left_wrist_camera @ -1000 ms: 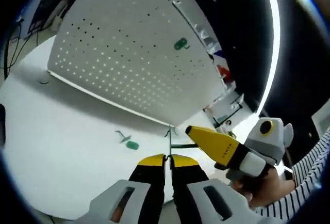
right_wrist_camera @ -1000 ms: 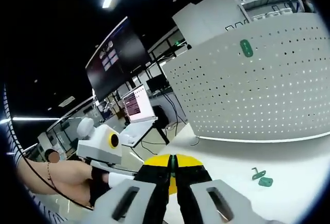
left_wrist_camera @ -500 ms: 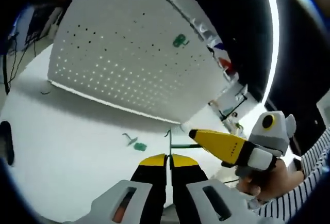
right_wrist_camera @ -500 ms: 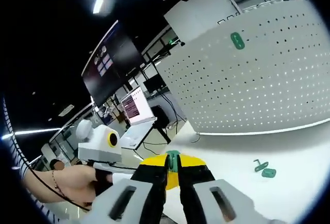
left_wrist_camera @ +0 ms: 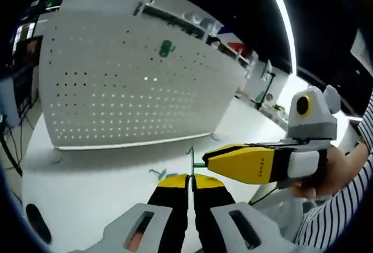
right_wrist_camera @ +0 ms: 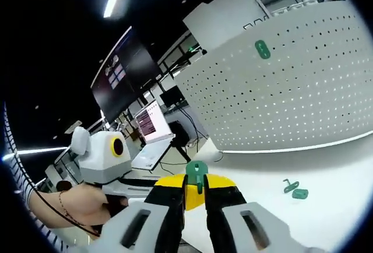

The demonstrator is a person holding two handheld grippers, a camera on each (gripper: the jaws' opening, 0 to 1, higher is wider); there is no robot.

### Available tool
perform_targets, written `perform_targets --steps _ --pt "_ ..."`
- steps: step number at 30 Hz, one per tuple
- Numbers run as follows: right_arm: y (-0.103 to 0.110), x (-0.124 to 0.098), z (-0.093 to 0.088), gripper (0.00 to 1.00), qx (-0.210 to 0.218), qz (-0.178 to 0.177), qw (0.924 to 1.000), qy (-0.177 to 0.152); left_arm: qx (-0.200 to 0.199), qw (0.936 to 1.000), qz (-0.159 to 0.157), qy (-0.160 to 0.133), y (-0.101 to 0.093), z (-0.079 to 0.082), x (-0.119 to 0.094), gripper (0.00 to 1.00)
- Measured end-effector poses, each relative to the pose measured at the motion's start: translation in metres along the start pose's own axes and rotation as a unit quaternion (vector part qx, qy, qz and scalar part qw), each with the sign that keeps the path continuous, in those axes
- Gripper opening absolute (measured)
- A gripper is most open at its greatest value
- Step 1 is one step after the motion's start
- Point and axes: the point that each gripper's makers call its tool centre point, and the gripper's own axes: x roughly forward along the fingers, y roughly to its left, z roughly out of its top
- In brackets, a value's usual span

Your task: Insert the hook assembly into the mounting plate slot until the hook locks in place.

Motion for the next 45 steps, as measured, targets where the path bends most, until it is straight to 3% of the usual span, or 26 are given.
perform_targets --steps 10,15,27,30,38,45 --pt "0.001 0.004 0.002 0.04 0.006 0.006 1.0 -0.003 0.018 0.9995 -0.001 -0.024 0.002 0.009 -0.003 0.01" --pt "0.005 0.008 0.001 0.01 0.005 0.013 0.9999 0.0 0.041 0.9989 0.008 -0.02 0.004 0.008 -0.004 0.01" --pt "0.004 0.012 -0.007 0.01 0.043 0.016 0.9988 0.016 0.028 0.9995 0.013 0.001 0.01 0.001 -0.005 0.04" --pt "0.005 0.01 -0.006 0.01 0.046 0.015 0.9988 0.01 -0.007 1.0 -0.003 -0.001 0.008 -0.001 -0.005 0.13" --pt "0.007 0.01 -0.005 0.01 0.024 0.018 0.9994 0.015 -0.025 0.9995 -0.017 0.009 0.006 -0.008 -0.006 0.43" --pt "0.005 0.007 0.001 0.01 -0.001 0.015 0.9998 0.01 -0.018 0.9997 -0.016 0.009 0.008 -0.008 -0.01 0.57"
